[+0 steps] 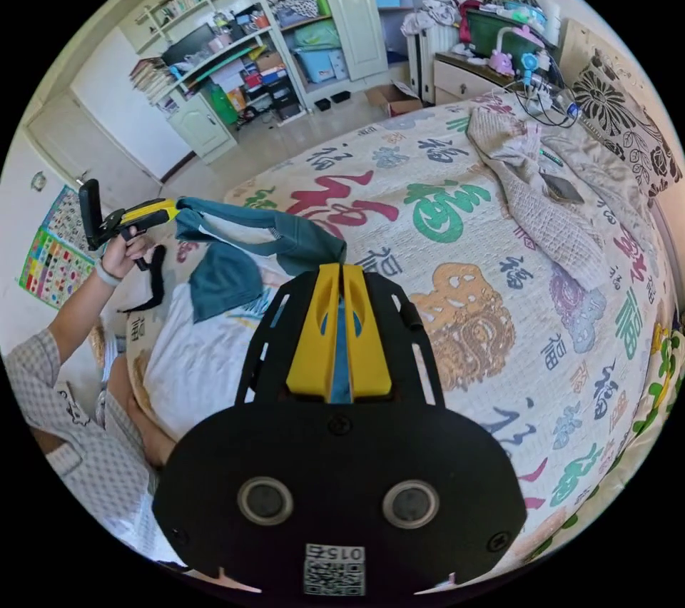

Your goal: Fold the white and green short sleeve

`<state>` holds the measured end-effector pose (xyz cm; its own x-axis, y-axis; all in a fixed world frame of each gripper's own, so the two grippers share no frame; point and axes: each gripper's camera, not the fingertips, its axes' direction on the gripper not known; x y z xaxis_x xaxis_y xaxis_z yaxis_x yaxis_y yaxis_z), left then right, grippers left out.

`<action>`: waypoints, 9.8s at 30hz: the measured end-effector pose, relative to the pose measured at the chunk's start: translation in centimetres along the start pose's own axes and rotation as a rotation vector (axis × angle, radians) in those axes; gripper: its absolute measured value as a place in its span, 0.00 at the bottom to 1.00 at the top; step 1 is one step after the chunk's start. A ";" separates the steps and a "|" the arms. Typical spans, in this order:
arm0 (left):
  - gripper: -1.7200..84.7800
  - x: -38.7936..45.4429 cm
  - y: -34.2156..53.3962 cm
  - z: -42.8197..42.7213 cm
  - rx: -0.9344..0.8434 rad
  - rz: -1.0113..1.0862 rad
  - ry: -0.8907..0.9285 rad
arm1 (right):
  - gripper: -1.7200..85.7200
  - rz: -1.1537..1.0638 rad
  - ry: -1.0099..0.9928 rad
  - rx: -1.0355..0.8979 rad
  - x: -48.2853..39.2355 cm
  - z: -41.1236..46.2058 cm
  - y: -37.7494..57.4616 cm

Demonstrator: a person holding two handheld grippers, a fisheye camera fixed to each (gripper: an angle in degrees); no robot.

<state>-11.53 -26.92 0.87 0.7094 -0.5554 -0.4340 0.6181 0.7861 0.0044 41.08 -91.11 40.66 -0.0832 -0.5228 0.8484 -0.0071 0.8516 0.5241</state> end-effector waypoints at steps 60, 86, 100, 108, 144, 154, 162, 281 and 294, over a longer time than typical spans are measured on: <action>0.09 14.2 34.3 -4.4 -0.507 -0.033 0.215 | 0.02 -0.075 -0.104 -0.506 -12.5 -4.3 42.6; 0.06 -8.5 30.8 -2.1 -0.147 -0.709 0.064 | 0.05 0.736 -0.018 0.036 -1.8 9.3 27.9; 0.15 -1.0 41.6 -11.3 -0.373 -0.572 -0.014 | 0.08 0.201 0.134 -0.305 -21.7 18.3 35.7; 0.13 -0.7 41.9 -11.4 -0.409 -0.549 -0.035 | 0.09 0.074 0.261 -0.326 -26.3 20.3 28.3; 0.02 -2.9 41.6 -16.1 -0.225 -0.450 0.133 | 0.04 -0.138 0.254 -0.603 -50.3 57.0 -9.4; 0.01 -6.4 36.4 -24.1 0.017 -0.512 -0.076 | 0.03 0.024 -0.102 -0.290 -44.0 46.0 -18.7; 0.01 3.8 30.2 -22.0 0.008 -0.296 0.141 | 0.03 0.066 -0.397 -0.261 -29.1 36.0 -15.0; 0.07 1.5 21.6 -0.2 -0.187 -0.399 0.159 | 0.07 -0.301 -0.138 -0.437 -9.3 17.2 14.6; 0.14 -9.3 17.0 -1.2 -0.094 -0.390 0.269 | 0.10 0.101 -0.556 0.094 7.0 10.0 6.9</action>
<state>-8.04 -8.09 3.90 0.3101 -0.7338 -0.6044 0.7786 0.5608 -0.2815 30.52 -88.55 49.48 -0.5996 -0.3616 0.7139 -0.0584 0.9095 0.4116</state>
